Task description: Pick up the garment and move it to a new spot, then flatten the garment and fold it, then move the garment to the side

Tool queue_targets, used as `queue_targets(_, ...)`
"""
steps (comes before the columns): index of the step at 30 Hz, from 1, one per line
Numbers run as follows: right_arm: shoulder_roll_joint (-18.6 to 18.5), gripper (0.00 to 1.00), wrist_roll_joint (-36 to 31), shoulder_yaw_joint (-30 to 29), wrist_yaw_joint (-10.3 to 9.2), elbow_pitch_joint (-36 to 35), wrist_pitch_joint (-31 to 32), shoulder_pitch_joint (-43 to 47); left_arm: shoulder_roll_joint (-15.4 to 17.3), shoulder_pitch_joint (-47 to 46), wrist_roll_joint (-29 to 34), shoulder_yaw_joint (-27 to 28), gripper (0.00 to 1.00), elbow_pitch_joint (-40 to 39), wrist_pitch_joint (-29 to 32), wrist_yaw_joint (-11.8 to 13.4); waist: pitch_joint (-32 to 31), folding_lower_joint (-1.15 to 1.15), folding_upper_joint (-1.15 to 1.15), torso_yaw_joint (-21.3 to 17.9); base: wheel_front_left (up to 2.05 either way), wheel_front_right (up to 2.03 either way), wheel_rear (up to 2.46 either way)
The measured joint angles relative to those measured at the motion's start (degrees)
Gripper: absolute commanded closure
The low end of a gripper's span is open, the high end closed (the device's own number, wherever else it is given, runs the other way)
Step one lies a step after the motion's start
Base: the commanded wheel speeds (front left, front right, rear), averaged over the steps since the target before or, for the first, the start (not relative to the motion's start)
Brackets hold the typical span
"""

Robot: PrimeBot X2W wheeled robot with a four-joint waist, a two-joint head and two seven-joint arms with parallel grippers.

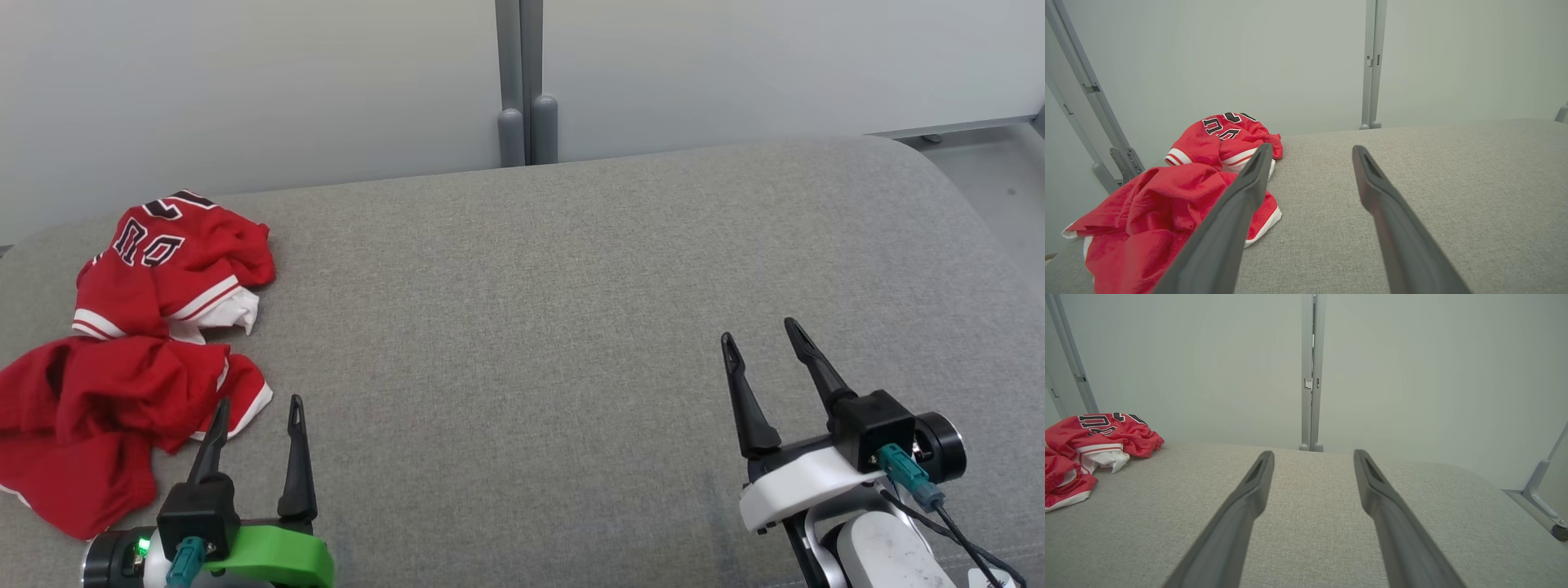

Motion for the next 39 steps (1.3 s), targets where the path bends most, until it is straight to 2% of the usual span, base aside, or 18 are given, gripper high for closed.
queue_targets(27, 0.1, 0.0, 0.0, -0.7, 0.01, 0.1, 0.0, 0.0, 0.0, 0.0, -0.3, 0.0, 0.0, 0.4, 0.0, 0.0, 0.0, 0.0, 0.0, 0.2, 0.0, 0.0, 0.0)
queue_targets(39, 0.1, 0.0, 0.1, -2.1, 0.03, -0.1, 0.0, 0.3, -0.1, -0.1, 0.0, -0.7, 0.0, 0.6, 0.0, -0.3, -0.2, 0.0, 0.0, 4.9, 0.0, 0.0, 0.0)
